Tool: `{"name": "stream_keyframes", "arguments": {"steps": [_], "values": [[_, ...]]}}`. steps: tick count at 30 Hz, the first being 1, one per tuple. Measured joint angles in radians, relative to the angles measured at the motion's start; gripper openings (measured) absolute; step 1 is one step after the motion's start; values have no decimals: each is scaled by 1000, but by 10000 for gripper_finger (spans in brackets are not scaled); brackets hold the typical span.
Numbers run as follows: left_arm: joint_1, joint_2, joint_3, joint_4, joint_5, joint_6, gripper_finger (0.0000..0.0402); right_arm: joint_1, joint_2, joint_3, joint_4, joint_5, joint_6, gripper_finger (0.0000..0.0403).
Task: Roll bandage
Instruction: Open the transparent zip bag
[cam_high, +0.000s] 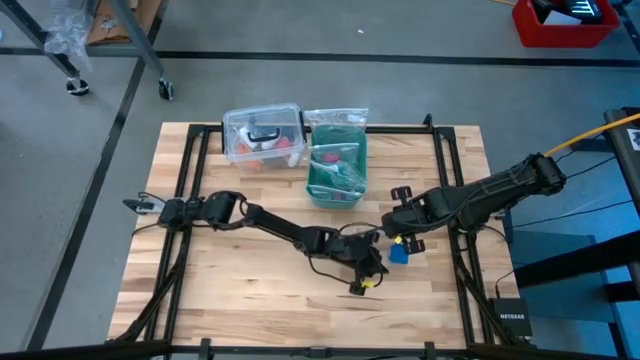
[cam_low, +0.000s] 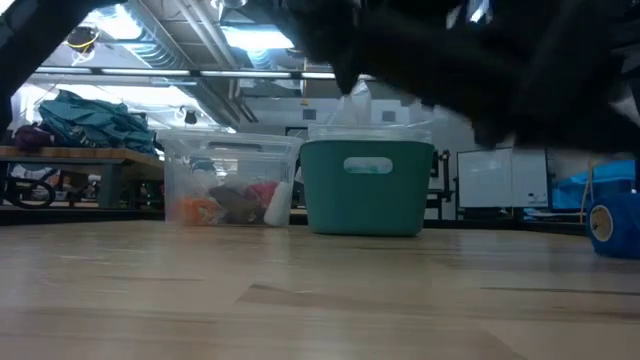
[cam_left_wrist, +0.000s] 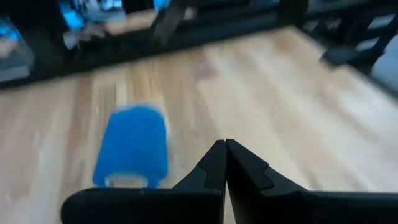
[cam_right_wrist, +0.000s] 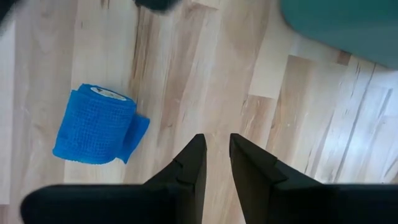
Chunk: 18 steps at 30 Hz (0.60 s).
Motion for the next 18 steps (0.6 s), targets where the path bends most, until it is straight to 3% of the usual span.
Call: {"name": "stream_keyframes", "arguments": {"steps": [5,12,18], "values": [[-38,-137,2,-124,-18,110,1,0,-3,0,-4,0,0,76],[-45,-368,2,-521,-183,297,1,0,-30,-1,4,23,1,76],[-3,-510,2,-714,-335,387,1,-5,-35,4,39,33,11,76]]}}
